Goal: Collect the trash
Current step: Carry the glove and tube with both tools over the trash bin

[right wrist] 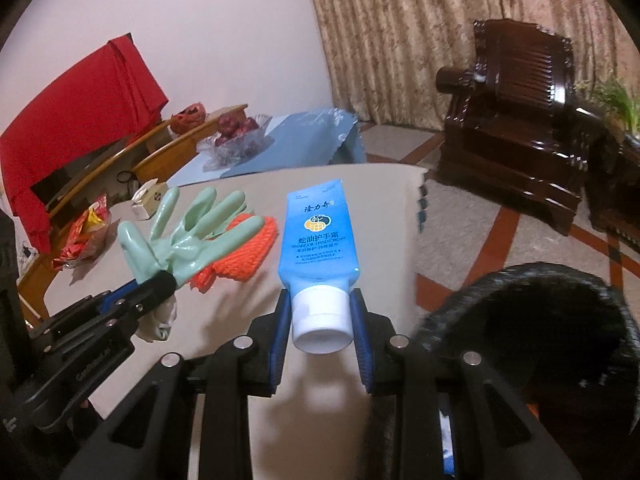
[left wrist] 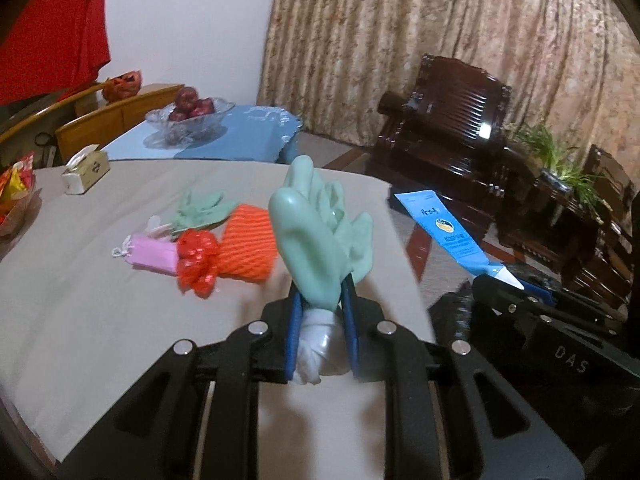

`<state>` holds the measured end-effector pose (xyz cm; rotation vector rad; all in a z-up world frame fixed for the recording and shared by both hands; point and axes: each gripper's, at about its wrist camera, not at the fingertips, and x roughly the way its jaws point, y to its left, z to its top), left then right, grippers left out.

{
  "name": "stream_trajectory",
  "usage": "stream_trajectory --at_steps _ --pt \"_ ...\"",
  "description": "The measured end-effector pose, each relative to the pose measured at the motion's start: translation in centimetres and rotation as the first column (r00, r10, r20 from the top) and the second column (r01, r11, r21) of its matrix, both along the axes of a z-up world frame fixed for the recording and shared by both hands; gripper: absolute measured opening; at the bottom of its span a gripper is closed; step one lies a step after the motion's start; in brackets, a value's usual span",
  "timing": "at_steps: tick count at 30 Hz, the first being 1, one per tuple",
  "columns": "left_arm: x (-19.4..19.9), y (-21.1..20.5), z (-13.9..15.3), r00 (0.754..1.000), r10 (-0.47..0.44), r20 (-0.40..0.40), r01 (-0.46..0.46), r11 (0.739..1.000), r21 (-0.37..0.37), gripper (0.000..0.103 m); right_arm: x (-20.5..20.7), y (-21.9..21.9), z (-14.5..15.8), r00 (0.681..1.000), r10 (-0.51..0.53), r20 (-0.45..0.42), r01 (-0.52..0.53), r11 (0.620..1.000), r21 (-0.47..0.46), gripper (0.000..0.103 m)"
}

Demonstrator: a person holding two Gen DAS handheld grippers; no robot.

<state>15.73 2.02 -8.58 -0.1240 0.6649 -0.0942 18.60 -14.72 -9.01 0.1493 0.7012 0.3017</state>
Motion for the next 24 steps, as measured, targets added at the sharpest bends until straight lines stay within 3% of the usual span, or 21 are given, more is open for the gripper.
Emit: stream_trajectory --at_steps 9,24 --pt "-2.1 -6.8 1.5 0.99 -0.137 0.031 0.137 0.99 -0.014 0.018 -5.0 -7.3 1.5 0.991 -0.133 0.03 0.134 0.991 -0.017 0.029" --pt "-1.6 -17.0 -0.5 0.947 -0.32 0.011 0.32 0.947 -0.015 0.018 -9.4 -16.1 -1.1 0.943 -0.331 -0.025 0.329 0.942 -0.06 0.029"
